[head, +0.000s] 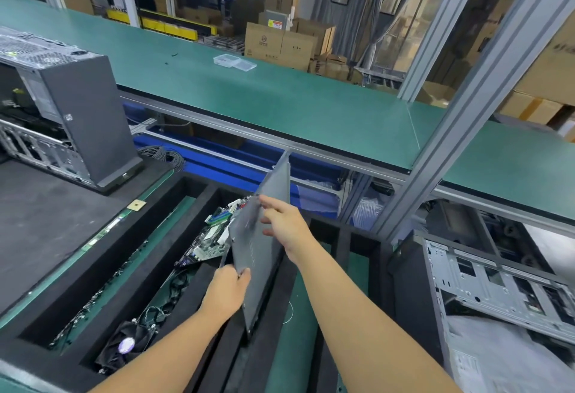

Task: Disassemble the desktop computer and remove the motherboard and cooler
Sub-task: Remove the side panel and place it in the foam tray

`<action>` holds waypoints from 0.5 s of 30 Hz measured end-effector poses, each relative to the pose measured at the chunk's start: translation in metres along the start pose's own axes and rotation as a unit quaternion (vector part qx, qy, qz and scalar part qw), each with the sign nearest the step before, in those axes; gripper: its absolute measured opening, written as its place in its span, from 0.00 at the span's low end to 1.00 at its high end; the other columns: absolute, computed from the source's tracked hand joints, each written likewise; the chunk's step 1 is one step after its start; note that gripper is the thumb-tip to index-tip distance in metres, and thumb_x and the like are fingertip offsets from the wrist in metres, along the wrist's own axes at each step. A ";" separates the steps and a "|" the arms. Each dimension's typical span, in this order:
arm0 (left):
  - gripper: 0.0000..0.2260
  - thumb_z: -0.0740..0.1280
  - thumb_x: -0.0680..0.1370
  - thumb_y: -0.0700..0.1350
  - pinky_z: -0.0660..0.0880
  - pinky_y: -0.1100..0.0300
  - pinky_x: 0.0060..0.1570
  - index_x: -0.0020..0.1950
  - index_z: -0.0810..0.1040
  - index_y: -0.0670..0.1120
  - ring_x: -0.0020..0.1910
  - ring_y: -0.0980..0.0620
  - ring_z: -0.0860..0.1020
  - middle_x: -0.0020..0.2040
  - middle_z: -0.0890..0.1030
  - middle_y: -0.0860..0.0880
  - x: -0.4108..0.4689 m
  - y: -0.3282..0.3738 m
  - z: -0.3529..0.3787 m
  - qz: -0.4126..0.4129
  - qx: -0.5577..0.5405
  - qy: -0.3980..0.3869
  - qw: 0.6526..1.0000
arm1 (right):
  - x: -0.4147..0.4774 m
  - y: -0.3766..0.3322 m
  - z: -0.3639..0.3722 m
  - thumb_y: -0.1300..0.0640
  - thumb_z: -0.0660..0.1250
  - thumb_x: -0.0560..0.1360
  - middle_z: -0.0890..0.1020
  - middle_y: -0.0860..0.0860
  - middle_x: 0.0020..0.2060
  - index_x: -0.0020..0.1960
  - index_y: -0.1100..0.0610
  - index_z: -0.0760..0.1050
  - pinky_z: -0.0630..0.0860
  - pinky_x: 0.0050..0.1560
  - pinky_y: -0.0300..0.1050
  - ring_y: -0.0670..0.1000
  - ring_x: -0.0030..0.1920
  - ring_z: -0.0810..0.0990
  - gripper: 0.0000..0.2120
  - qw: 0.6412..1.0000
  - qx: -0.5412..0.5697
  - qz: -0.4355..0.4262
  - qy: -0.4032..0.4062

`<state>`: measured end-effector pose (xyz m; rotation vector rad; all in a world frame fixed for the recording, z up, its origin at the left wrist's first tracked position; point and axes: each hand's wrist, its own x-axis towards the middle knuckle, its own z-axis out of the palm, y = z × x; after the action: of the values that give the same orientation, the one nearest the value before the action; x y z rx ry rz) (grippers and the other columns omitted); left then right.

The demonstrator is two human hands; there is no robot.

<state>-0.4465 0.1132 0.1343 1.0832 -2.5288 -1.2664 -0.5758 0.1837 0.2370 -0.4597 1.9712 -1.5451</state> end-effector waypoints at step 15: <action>0.15 0.66 0.79 0.58 0.67 0.68 0.23 0.44 0.75 0.45 0.24 0.56 0.75 0.32 0.79 0.52 -0.025 -0.041 0.021 -0.067 0.038 -0.118 0.990 | -0.025 0.040 -0.008 0.62 0.59 0.78 0.83 0.53 0.51 0.52 0.53 0.78 0.81 0.42 0.43 0.51 0.42 0.80 0.10 0.994 0.069 0.076 0.033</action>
<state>-0.4133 0.1267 0.0957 1.2043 -2.7359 -1.4205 -0.5580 0.2160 0.2054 -0.1988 1.8851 -1.6035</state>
